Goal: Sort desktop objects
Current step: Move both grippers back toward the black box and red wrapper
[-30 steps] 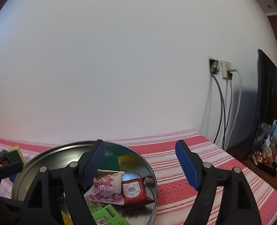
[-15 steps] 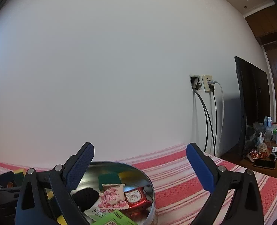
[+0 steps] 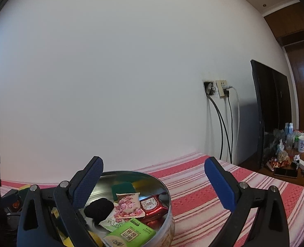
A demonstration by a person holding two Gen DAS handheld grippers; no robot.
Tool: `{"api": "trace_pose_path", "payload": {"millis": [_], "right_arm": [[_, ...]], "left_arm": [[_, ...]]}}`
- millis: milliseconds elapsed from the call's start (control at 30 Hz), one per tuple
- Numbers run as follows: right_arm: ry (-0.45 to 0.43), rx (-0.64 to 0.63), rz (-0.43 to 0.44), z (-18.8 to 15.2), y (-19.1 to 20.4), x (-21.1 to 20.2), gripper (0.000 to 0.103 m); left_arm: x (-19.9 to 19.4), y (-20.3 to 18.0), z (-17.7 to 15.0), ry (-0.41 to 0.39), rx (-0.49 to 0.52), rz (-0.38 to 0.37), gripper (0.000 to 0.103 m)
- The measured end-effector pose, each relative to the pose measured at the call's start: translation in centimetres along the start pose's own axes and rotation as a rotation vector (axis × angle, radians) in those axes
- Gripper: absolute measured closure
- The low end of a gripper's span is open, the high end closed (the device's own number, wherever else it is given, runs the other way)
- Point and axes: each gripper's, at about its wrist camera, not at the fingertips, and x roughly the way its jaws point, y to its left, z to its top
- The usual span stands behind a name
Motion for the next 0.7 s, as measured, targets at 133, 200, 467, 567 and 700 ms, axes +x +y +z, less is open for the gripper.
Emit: {"api": "trace_pose_path", "payload": {"millis": [133, 200, 467, 567, 700], "right_arm": [[-0.005, 0.001, 0.005, -0.1, 0.5, -0.6, 0.002], [-0.009, 0.005, 0.001, -0.1, 0.6, -0.9, 0.002], [0.038, 0.034, 0.025, -0.5, 1.9, -1.3, 0.002], [0.040, 0.019, 0.036, -0.6, 2.9, -1.7, 0.002], [0.047, -0.002, 0.057, -0.8, 4.3, -2.5, 0.002]], "left_arm": [[-0.2, 1.7, 0.0, 0.012, -0.055, -0.007, 0.001], [-0.3, 2.4, -0.1, 0.021, -0.072, -0.010, 0.001], [-0.8, 4.3, -0.3, 0.030, -0.097, -0.012, 0.001], [-0.7, 5.3, -0.4, 0.035, -0.110, -0.010, 0.001], [-0.8, 6.2, -0.5, 0.044, -0.123, -0.009, 0.001]]}}
